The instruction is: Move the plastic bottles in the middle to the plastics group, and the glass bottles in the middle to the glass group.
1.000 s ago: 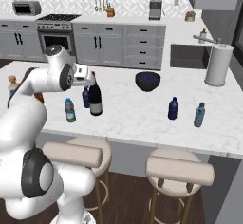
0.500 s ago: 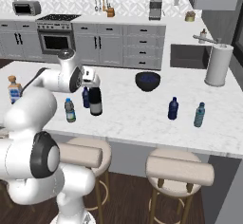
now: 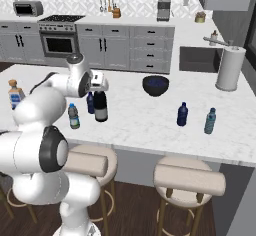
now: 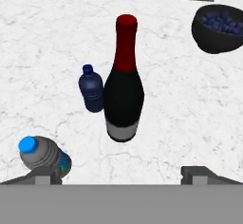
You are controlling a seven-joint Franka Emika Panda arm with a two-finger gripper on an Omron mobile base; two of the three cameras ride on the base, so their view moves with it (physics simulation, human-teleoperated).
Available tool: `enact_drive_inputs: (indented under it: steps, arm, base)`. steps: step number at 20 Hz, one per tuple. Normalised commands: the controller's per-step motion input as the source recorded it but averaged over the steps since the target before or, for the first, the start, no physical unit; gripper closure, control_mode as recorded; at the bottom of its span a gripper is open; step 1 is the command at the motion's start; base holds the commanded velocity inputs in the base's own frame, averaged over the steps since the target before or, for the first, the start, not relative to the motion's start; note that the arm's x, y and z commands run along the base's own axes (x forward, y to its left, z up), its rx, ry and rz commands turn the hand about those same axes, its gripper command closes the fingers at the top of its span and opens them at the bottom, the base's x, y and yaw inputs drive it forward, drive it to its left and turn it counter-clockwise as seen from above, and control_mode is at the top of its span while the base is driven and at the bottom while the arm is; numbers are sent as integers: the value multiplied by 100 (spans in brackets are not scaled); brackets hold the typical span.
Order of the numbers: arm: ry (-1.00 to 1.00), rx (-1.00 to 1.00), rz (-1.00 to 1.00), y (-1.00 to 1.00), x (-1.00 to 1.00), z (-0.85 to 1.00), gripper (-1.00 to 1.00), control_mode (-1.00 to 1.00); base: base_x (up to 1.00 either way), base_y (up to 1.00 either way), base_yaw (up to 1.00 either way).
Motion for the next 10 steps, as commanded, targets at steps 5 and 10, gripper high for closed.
enact_drive_inputs:
  steps: [5,10]
  arm:
    - [0,-2,6,3,41,-10,-100,-100]
    - [0,0,5,0,35,-19,-100,-100]
  base:
    - [0,0,0]
    - [0,0,0]
